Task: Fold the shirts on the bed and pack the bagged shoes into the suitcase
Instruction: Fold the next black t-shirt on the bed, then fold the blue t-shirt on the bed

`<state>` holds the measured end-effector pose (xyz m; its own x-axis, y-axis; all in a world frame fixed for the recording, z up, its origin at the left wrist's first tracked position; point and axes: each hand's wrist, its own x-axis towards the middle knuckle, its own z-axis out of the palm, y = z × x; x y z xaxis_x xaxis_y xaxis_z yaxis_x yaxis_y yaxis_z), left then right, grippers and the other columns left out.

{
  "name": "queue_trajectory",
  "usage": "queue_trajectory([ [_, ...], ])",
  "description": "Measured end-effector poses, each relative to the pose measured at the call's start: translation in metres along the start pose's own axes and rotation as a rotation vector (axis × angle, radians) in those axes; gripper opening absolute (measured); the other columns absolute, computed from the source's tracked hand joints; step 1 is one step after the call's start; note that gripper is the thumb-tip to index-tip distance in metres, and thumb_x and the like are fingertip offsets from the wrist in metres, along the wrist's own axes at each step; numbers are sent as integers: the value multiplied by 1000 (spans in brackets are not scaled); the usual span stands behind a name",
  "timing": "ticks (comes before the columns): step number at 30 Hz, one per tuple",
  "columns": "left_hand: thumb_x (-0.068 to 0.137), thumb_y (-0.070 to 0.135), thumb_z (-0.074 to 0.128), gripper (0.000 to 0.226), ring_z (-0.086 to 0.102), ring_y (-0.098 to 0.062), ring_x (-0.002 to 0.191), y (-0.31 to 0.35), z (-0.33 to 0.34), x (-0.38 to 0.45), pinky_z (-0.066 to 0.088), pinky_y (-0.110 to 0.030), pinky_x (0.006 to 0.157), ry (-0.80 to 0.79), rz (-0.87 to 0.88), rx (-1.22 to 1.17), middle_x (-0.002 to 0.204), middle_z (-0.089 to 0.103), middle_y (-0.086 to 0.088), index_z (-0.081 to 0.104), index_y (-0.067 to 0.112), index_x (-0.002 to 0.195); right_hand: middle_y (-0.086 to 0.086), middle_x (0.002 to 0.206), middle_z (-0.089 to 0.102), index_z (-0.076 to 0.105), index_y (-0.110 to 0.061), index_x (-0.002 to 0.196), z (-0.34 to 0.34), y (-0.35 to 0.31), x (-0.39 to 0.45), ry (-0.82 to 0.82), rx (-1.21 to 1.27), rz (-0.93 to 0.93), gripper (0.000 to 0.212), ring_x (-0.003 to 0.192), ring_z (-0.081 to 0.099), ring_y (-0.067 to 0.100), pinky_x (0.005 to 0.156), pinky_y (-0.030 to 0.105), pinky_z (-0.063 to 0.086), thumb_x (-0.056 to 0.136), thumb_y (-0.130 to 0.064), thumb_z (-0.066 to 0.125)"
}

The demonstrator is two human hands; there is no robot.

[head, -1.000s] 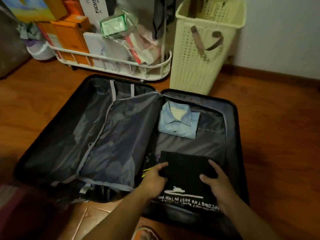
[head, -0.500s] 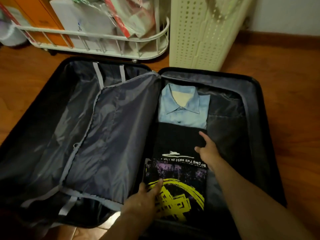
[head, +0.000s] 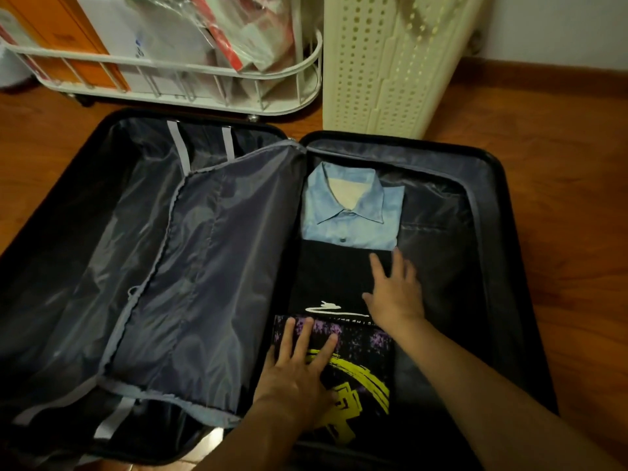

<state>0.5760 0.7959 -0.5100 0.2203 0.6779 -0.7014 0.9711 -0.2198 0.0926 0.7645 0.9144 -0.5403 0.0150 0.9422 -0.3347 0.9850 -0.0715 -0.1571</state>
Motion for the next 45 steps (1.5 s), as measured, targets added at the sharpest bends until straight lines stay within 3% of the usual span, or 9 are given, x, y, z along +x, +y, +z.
queue_trajectory([
  [5,96,73,35,88,-46,-35,139,9,-7,6,0,-63,121,-93,-5,21,153,-47,-5,-30,46,150,-3,163,-28,-3,-50,156,19,-46,17,-358,-47,-329,89,148,-27,38,117,67,-6,93,-54,60],
  [9,94,74,38,86,-41,-32,144,2,-12,7,4,-63,120,-146,24,-4,159,-41,-1,-23,51,150,0,160,-36,-15,-53,152,30,-67,37,-421,-235,-251,98,147,-26,45,111,77,3,89,-63,60],
  [14,101,50,47,72,-38,-31,146,-11,-37,3,8,-63,120,-227,85,-106,162,-36,-2,1,52,157,-3,165,-24,-3,-47,157,15,-58,19,-458,-119,-243,78,151,-21,35,120,65,2,97,-61,46],
  [18,102,37,48,58,-6,-29,157,-24,-50,-33,11,-45,127,2,128,-238,169,-12,-6,29,43,156,-6,169,-5,10,-42,159,-11,-29,-32,-551,-22,-146,60,155,-6,27,123,53,2,104,-59,25],
  [22,103,30,50,40,54,-19,133,-63,-84,-110,40,-26,111,216,9,-567,147,56,1,56,34,142,14,158,32,26,-23,156,-84,-43,-65,-327,-58,-98,60,141,33,39,116,46,30,103,-47,41],
  [27,100,33,51,28,66,-29,110,-131,-138,-254,53,-39,89,524,-286,-646,117,73,-6,70,27,120,12,133,54,53,-17,136,-218,-216,-116,52,177,-456,36,123,49,34,98,40,42,103,-28,46],
  [31,95,24,51,28,67,-33,103,-194,-142,-406,53,-40,85,820,-574,-744,109,75,-10,74,17,109,6,129,60,59,-21,129,-292,-399,-235,82,283,-843,31,116,57,29,91,38,48,103,-28,46],
  [37,89,21,49,22,72,-23,80,-240,-4,-690,60,-42,78,1040,-1003,-974,91,76,-2,70,27,90,12,116,69,69,-21,109,-271,-581,-493,-60,101,-1318,26,105,63,35,84,36,52,93,-20,48],
  [45,90,28,50,20,69,-18,78,-158,266,-1009,58,-45,79,1263,-1685,-1126,82,72,6,67,28,79,12,118,68,67,-18,116,-178,-716,-834,-150,-246,-1812,27,105,62,33,78,34,46,97,-25,48],
])
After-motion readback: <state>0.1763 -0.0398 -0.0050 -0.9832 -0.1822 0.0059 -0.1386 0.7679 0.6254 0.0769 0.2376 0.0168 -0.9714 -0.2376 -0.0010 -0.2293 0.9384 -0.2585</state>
